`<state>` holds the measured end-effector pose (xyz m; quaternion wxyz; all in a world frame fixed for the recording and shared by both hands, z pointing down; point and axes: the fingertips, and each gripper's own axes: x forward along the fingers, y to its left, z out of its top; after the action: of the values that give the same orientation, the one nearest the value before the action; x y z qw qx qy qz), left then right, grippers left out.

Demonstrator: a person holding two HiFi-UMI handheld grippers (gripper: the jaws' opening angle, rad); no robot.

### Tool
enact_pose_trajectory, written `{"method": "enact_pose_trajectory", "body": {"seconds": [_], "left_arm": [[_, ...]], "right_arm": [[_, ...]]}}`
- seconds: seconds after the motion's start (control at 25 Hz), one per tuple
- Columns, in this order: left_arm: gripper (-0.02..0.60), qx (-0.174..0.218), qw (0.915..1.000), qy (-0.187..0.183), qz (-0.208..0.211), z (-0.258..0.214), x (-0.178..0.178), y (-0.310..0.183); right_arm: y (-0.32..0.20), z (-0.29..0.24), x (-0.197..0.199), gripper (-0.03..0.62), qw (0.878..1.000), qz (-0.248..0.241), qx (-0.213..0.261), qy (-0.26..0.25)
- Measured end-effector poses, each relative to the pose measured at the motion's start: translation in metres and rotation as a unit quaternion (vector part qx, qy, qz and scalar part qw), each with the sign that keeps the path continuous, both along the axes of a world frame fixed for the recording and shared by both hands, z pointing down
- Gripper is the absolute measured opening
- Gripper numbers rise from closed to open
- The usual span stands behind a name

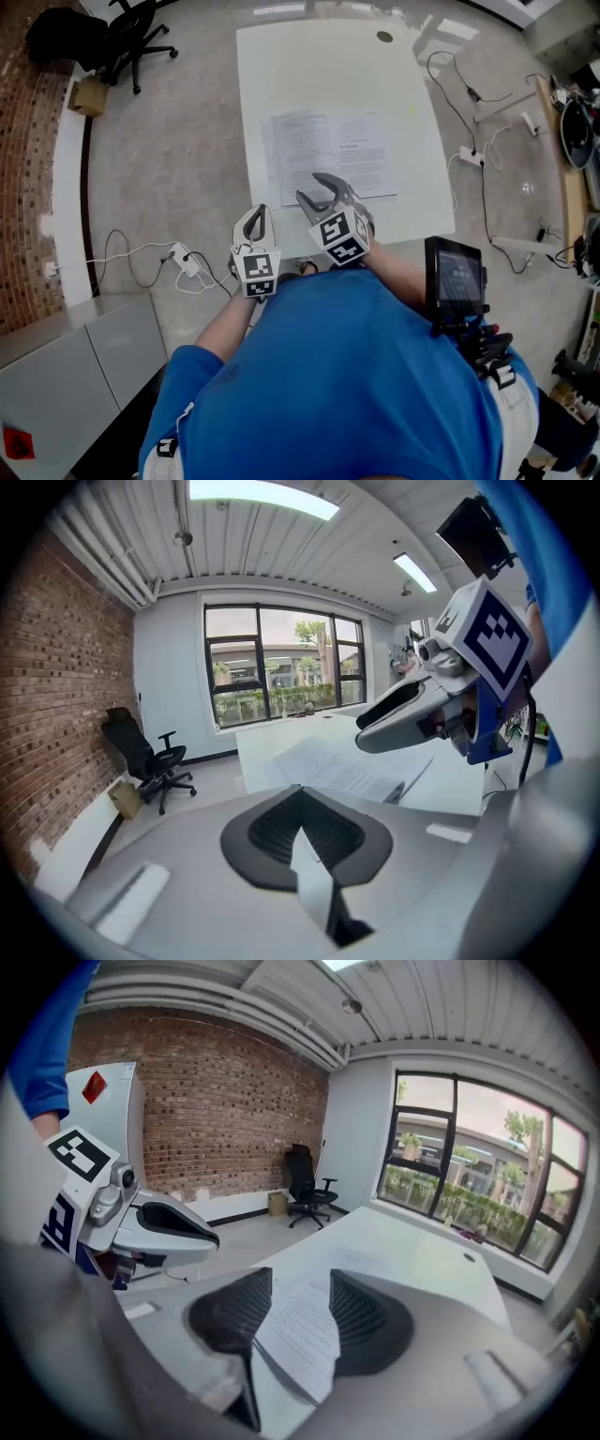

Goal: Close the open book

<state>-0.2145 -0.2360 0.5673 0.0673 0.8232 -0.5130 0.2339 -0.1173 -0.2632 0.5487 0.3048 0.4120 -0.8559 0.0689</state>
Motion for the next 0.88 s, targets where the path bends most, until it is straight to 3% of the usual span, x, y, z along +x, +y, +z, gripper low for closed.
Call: {"method": "enact_pose_trajectory", "body": {"seconds": [0.16,0.36,0.88], "left_arm": [[0.005,0.019,0.9996,0.002,0.018,-0.016,0.037,0.007],[0.005,0.037,0.999,0.011,0.022,-0.035,0.086,0.028],[0.005,0.075,0.9971,0.009,0.015,-0.069,0.191,0.102]], "right_arm": [[0.013,-0.024,0.032,0.189,0.998,0.011,0.054,-0.001],[0.043,-0.043,0.085,0.177,0.996,0.025,0.089,-0.006],[0.136,-0.07,0.205,0.112,0.991,0.052,0.12,-0.024]]}}
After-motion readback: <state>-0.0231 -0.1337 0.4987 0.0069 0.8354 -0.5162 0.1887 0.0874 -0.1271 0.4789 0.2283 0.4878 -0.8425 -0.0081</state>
